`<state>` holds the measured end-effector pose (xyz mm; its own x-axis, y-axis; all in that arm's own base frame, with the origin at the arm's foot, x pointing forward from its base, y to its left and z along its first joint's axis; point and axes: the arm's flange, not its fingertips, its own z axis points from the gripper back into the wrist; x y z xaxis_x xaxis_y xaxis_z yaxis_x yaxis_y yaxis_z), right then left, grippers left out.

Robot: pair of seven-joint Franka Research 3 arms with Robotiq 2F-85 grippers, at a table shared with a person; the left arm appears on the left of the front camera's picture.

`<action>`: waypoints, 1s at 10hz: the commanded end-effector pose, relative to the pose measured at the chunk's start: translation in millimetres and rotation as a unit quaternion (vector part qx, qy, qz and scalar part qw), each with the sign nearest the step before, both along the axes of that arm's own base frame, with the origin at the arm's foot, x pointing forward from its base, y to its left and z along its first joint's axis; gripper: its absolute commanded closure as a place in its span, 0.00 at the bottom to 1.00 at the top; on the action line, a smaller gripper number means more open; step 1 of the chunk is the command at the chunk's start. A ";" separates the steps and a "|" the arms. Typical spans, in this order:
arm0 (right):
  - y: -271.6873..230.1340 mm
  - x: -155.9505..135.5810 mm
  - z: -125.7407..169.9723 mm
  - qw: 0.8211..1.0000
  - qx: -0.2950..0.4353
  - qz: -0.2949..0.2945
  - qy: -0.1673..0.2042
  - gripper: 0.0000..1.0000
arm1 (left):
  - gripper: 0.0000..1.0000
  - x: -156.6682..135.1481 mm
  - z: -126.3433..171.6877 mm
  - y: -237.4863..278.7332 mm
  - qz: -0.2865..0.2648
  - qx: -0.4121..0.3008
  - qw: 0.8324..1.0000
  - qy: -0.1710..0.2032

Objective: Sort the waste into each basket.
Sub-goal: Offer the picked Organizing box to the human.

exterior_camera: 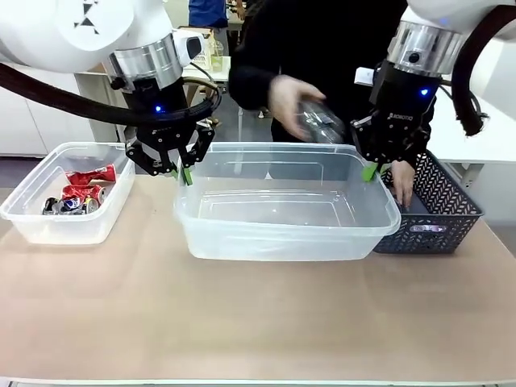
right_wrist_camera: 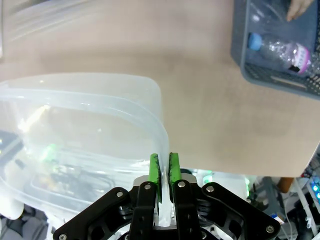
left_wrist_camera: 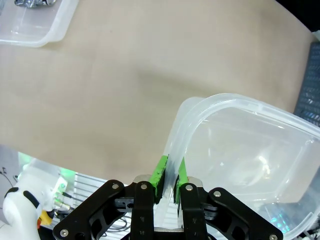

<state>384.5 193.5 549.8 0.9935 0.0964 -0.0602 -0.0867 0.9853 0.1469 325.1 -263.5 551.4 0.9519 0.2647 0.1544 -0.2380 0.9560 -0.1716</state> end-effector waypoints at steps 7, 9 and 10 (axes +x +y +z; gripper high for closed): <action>0.6 -3.9 0.3 1.000 0.000 0.007 0.000 1.00 | 1.00 0.3 4.2 -0.4 0.018 -0.015 1.000 -0.003; 0.6 -3.9 0.3 1.000 0.000 0.007 0.000 1.00 | 1.00 0.3 4.2 -0.4 0.018 -0.015 1.000 -0.003; 0.6 -3.9 0.3 1.000 0.000 0.007 0.000 1.00 | 1.00 0.3 4.2 -0.4 0.018 -0.015 1.000 -0.003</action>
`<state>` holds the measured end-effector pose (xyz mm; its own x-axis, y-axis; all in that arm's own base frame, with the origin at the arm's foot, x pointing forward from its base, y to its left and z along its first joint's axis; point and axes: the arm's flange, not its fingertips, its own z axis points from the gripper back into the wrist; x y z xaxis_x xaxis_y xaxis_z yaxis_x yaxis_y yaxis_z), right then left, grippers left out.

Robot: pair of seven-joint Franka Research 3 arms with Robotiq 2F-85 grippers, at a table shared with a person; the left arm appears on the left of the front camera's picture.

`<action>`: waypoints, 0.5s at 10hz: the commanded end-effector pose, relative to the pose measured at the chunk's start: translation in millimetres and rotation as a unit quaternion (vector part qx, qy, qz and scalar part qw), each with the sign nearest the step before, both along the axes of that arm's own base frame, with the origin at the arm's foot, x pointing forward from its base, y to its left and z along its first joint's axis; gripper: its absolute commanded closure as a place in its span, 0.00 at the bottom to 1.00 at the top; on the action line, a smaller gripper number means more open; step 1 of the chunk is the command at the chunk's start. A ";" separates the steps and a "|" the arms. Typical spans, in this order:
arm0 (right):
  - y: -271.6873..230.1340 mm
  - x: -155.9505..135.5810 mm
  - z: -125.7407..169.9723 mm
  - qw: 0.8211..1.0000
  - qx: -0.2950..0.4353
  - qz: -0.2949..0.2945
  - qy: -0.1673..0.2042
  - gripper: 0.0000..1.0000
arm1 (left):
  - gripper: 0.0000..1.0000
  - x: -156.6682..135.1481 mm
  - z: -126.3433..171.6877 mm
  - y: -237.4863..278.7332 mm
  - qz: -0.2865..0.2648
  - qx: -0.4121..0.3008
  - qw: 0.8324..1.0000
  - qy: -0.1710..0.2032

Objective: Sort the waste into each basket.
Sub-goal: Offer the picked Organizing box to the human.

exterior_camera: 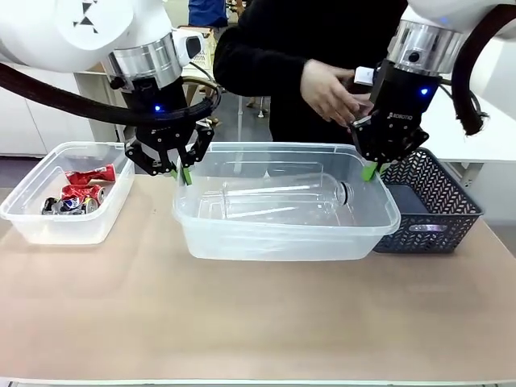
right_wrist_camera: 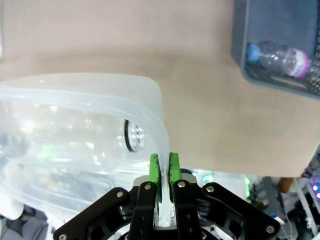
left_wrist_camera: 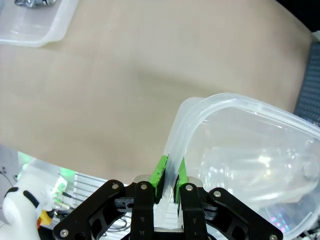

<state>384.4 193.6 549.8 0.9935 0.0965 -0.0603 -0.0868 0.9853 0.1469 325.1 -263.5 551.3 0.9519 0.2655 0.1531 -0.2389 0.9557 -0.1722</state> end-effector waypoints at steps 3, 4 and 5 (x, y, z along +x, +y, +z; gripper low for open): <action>0.6 -3.8 0.4 1.000 0.000 0.007 0.000 1.00 | 0.91 0.0 0.0 0.0 0.000 0.000 1.000 0.000; 0.6 -3.8 0.4 1.000 0.000 0.007 0.000 1.00 | 0.91 0.0 0.0 0.0 0.000 0.000 1.000 0.000; 0.6 -3.8 0.4 1.000 0.000 0.007 0.000 1.00 | 0.91 0.0 0.0 0.0 0.000 0.000 1.000 0.000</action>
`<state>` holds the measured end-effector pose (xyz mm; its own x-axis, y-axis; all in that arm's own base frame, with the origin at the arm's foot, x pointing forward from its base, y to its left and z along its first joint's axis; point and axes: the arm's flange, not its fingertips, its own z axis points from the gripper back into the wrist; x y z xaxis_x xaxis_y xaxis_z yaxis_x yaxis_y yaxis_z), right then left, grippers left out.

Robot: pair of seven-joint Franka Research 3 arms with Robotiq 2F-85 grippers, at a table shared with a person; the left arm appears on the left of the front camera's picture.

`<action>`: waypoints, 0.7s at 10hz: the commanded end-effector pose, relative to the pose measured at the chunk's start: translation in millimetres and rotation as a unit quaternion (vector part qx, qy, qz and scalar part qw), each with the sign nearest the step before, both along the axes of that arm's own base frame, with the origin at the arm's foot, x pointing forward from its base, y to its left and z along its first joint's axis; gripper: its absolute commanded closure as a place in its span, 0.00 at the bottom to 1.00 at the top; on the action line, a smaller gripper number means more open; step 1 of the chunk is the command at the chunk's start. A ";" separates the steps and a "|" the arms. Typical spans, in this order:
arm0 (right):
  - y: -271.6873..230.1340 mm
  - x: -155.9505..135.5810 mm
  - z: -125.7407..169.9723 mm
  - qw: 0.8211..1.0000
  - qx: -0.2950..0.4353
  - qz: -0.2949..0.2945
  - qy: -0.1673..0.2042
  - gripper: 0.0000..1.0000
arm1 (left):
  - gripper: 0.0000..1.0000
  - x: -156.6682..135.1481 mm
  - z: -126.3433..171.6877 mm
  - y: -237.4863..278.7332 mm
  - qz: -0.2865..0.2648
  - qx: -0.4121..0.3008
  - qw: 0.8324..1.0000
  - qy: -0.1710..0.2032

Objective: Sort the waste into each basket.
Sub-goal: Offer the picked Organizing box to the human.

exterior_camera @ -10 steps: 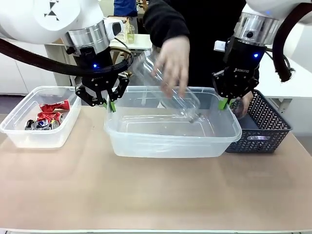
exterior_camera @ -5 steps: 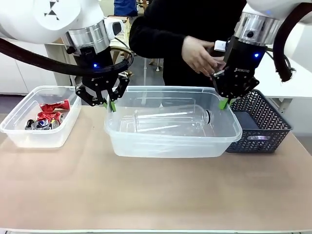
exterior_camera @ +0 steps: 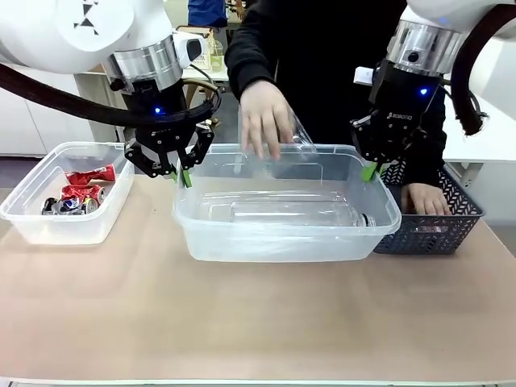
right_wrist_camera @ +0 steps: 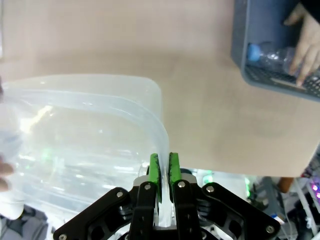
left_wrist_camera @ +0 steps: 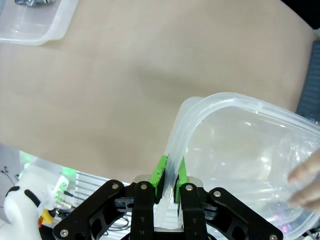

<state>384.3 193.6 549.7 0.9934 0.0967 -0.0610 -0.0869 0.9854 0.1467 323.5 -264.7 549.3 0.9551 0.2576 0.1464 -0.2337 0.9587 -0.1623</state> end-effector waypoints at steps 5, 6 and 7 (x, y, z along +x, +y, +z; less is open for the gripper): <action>0.5 -3.7 0.5 1.000 0.000 0.006 0.000 1.00 | 0.91 1.6 2.0 1.2 0.004 -0.004 1.000 -0.005; 0.5 -3.7 0.5 1.000 0.000 0.006 0.000 1.00 | 0.91 1.6 2.0 1.2 0.004 -0.004 1.000 -0.005; 0.5 -3.7 0.5 1.000 0.000 0.006 0.000 1.00 | 0.91 1.6 2.0 1.2 0.004 -0.004 1.000 -0.005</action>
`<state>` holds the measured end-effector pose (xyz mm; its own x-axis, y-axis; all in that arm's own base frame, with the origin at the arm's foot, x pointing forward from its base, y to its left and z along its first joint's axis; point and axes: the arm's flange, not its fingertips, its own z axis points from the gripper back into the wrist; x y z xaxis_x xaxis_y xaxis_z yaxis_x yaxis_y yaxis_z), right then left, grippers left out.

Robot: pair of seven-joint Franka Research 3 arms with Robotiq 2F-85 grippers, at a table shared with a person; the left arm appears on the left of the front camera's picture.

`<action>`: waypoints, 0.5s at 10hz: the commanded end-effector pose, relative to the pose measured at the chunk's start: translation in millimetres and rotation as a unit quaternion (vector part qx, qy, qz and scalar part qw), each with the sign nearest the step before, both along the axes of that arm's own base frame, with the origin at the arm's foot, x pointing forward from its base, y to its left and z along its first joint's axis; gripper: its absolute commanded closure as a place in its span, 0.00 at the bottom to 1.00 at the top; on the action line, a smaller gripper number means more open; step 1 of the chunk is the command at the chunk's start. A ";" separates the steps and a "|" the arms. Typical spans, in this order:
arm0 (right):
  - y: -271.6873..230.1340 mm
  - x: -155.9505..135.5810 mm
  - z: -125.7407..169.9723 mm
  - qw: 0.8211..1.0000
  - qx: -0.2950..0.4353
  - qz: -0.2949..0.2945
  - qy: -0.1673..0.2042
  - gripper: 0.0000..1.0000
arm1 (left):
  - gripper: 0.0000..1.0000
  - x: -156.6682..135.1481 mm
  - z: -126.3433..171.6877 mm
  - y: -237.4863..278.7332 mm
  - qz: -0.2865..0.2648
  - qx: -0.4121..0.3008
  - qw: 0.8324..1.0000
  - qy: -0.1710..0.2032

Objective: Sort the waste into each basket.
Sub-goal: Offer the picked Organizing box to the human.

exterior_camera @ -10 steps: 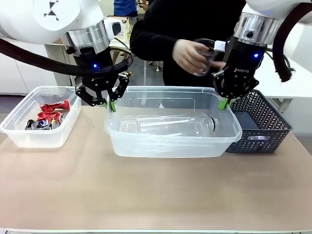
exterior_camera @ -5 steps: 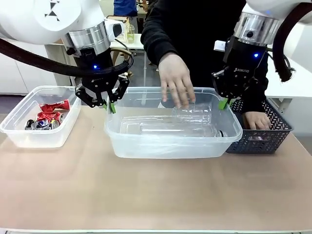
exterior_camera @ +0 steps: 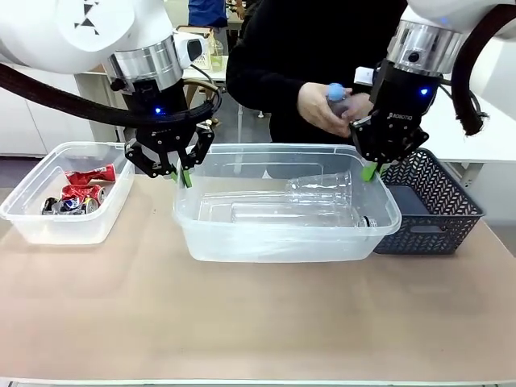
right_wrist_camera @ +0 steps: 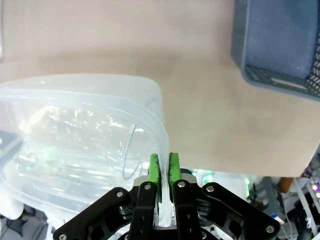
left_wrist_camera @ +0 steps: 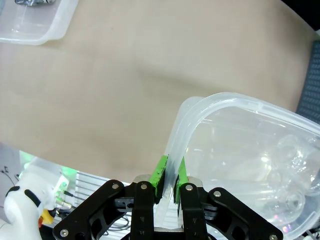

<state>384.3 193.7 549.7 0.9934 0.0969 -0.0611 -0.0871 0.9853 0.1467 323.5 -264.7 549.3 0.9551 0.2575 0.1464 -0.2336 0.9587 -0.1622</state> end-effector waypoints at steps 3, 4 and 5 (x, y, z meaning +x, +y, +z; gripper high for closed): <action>0.5 -3.7 0.5 1.000 0.000 0.006 0.000 1.00 | 0.91 1.7 2.0 1.2 0.004 -0.004 1.000 -0.005; 0.5 -3.7 0.5 1.000 0.000 0.006 0.000 1.00 | 0.91 1.7 2.0 1.2 0.004 -0.004 1.000 -0.005; 0.5 -3.7 0.5 1.000 0.000 0.006 0.000 1.00 | 0.91 1.7 2.0 1.2 0.004 -0.004 1.000 -0.005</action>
<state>384.3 193.7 549.7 0.9934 0.0970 -0.0610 -0.0872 0.9853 0.1466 323.5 -264.7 549.2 0.9552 0.2574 0.1463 -0.2336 0.9587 -0.1621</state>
